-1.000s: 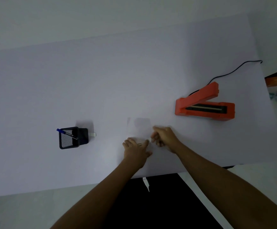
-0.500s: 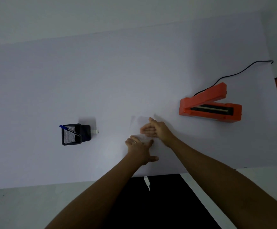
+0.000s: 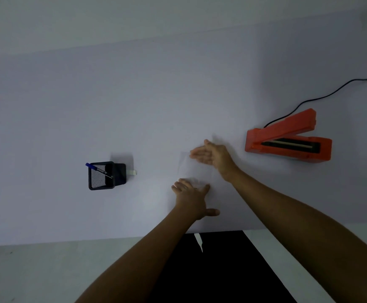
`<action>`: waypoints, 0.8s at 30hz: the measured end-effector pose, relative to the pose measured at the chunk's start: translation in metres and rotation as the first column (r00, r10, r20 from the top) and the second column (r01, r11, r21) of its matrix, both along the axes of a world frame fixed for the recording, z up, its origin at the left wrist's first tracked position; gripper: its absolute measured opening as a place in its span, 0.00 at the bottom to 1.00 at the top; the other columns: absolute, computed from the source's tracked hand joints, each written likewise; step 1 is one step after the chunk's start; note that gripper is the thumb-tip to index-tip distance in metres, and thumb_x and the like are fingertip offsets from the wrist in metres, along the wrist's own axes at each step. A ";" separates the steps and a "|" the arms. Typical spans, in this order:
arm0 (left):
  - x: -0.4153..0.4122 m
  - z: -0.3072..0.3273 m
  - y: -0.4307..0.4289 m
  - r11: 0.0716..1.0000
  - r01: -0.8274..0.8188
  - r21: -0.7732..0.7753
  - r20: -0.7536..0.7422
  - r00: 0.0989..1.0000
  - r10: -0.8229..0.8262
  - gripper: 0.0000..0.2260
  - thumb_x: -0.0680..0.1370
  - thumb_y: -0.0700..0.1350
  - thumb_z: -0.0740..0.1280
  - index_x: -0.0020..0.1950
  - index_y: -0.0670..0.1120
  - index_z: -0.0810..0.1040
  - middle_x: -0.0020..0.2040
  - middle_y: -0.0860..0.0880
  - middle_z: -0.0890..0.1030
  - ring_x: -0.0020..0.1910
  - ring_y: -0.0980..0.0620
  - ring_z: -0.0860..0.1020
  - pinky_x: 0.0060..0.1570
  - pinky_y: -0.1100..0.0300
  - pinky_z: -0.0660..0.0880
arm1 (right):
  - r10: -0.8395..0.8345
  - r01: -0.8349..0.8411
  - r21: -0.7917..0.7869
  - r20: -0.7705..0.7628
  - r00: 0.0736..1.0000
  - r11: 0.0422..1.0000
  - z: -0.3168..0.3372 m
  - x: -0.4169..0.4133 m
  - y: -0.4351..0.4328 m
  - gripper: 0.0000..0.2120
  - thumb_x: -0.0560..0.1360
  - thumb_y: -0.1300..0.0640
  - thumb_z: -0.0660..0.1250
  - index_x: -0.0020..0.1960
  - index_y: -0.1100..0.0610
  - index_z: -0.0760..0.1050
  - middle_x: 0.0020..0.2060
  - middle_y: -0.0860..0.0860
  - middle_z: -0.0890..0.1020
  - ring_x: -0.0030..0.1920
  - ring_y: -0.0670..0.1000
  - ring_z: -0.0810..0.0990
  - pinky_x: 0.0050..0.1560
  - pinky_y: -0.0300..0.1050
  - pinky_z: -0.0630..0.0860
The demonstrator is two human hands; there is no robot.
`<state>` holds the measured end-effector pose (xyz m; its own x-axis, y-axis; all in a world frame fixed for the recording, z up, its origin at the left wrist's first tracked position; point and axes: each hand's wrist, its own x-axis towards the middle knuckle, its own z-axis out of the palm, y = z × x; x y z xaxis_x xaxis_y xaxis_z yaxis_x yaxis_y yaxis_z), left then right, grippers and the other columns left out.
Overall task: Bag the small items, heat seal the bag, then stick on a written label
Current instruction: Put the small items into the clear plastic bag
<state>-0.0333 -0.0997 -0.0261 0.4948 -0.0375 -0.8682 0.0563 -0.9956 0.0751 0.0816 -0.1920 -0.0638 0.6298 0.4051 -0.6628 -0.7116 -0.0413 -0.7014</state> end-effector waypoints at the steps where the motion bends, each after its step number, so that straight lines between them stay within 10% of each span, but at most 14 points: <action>1: 0.000 0.000 0.000 1.000 0.004 0.002 0.010 1.000 -0.004 0.46 0.67 0.77 0.59 0.78 0.60 0.46 0.74 0.24 0.47 0.73 0.24 0.50 0.69 0.30 0.50 | 0.054 -0.054 0.005 -0.020 0.998 0.999 -0.001 -0.010 0.004 0.25 0.84 0.48 0.54 0.54 0.67 0.82 0.50 0.60 0.86 0.54 0.57 0.86 0.58 0.47 0.80; 24: 0.002 0.003 0.000 0.998 0.056 0.029 0.010 0.998 -0.056 0.49 0.65 0.78 0.58 0.79 0.56 0.47 0.75 0.26 0.50 0.74 0.26 0.53 0.69 0.31 0.52 | 0.230 -0.229 0.008 -0.040 0.972 0.973 -0.009 -0.021 0.042 0.27 0.82 0.43 0.57 0.57 0.66 0.81 0.52 0.59 0.86 0.55 0.54 0.85 0.61 0.49 0.79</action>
